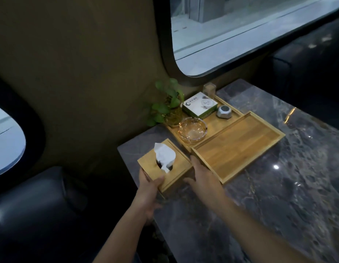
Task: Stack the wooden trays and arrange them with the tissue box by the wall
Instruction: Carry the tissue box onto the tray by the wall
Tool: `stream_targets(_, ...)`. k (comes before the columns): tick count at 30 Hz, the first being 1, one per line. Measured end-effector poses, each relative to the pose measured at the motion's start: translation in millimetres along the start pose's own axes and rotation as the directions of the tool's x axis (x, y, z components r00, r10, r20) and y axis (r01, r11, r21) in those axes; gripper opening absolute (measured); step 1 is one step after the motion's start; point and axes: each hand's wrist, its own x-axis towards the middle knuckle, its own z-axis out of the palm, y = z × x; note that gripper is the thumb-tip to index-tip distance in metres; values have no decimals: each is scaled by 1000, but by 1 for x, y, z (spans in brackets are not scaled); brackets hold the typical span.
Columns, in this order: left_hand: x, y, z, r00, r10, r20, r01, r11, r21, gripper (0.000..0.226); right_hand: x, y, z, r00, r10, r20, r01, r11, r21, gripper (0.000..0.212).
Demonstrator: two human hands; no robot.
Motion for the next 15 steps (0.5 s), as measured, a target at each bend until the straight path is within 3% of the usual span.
stream_targets(5,11,15,5,996,86,-10,-86,996,-32,68,20,-21,14,982,72,173,-72,997,-2,84)
stream_targets(15,50,53,14,987,134,-90,-137,990,-25,64,73,-38,-6,976,109,190,-62,969,-238,77)
